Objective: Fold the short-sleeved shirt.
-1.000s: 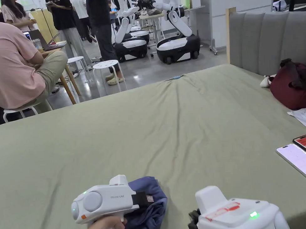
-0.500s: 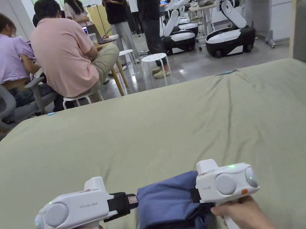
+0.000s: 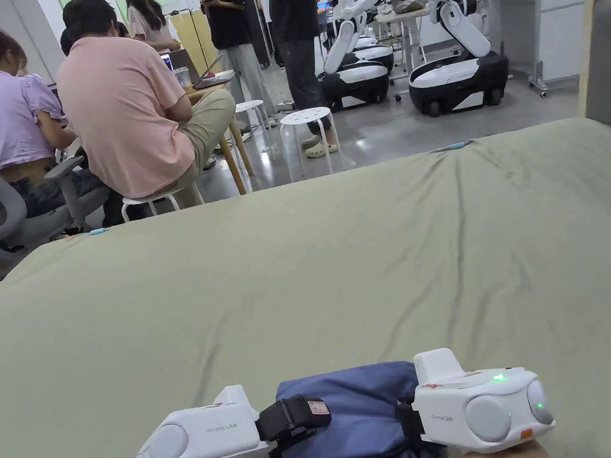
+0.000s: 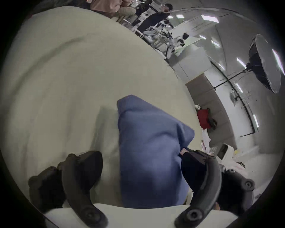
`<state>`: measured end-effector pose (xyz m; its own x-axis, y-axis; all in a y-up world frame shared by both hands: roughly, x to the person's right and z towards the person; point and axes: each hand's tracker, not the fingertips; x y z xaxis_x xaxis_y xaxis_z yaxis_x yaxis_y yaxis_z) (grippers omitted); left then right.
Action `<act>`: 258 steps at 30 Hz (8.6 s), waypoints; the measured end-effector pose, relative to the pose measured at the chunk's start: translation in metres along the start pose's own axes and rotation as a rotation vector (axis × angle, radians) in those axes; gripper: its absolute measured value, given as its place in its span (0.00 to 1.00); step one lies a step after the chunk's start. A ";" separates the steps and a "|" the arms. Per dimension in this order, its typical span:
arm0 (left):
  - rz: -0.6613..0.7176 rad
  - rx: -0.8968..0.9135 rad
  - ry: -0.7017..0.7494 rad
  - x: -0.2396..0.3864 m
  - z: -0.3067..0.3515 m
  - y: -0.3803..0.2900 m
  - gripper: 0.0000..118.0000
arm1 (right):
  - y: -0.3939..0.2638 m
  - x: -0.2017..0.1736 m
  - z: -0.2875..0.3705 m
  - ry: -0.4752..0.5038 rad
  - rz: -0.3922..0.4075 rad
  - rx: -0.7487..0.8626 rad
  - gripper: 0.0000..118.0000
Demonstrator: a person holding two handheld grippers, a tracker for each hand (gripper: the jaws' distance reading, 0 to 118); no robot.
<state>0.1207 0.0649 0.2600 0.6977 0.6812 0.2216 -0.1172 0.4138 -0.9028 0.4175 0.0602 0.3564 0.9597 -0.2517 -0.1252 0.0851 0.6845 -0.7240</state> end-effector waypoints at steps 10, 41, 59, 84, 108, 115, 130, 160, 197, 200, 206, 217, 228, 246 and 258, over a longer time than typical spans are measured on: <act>-0.090 -0.014 -0.056 0.014 0.012 0.016 0.21 | 0.000 -0.017 0.005 -0.041 0.030 0.005 0.00; -0.160 0.242 0.393 -0.309 0.337 0.159 0.35 | 0.123 -0.404 -0.207 0.127 0.515 0.199 0.01; -0.268 0.897 0.461 -0.114 0.303 0.100 0.00 | 0.145 -0.276 -0.080 0.075 0.473 0.356 0.01; -0.682 1.020 0.437 0.166 0.089 -0.083 0.00 | 0.040 -0.026 0.180 -0.410 0.145 0.688 0.01; -0.708 1.024 0.413 0.163 0.047 -0.103 0.00 | 0.008 -0.020 0.163 -0.462 0.171 0.731 0.01; -0.712 1.001 0.427 0.153 0.033 -0.091 0.00 | 0.019 -0.007 0.141 -0.468 0.154 0.703 0.01; -0.714 0.996 0.457 0.150 0.026 -0.084 0.16 | 0.020 -0.006 0.129 -0.456 0.171 0.697 0.01; -0.744 1.022 0.487 0.151 0.027 -0.087 1.00 | 0.016 -0.010 0.131 -0.482 0.177 0.694 1.00; -0.753 1.033 0.496 0.157 0.032 -0.090 1.00 | 0.018 -0.018 0.140 -0.476 0.195 0.689 1.00; -0.751 1.030 0.502 0.157 0.033 -0.089 1.00 | 0.017 -0.017 0.141 -0.476 0.191 0.690 1.00; -0.736 1.039 0.505 0.154 0.037 -0.089 1.00 | 0.018 -0.017 0.143 -0.476 0.190 0.698 1.00; -0.729 1.040 0.509 0.153 0.041 -0.094 1.00 | 0.017 -0.022 0.143 -0.466 0.196 0.687 1.00; -0.723 1.031 0.502 0.154 0.042 -0.094 1.00 | 0.015 -0.019 0.142 -0.478 0.189 0.679 1.00; -0.736 1.032 0.514 0.157 0.044 -0.096 1.00 | 0.035 -0.027 0.166 -0.412 -0.038 0.633 1.00; -0.721 1.032 0.519 0.157 0.048 -0.098 1.00 | 0.031 -0.027 0.161 -0.395 -0.059 0.609 1.00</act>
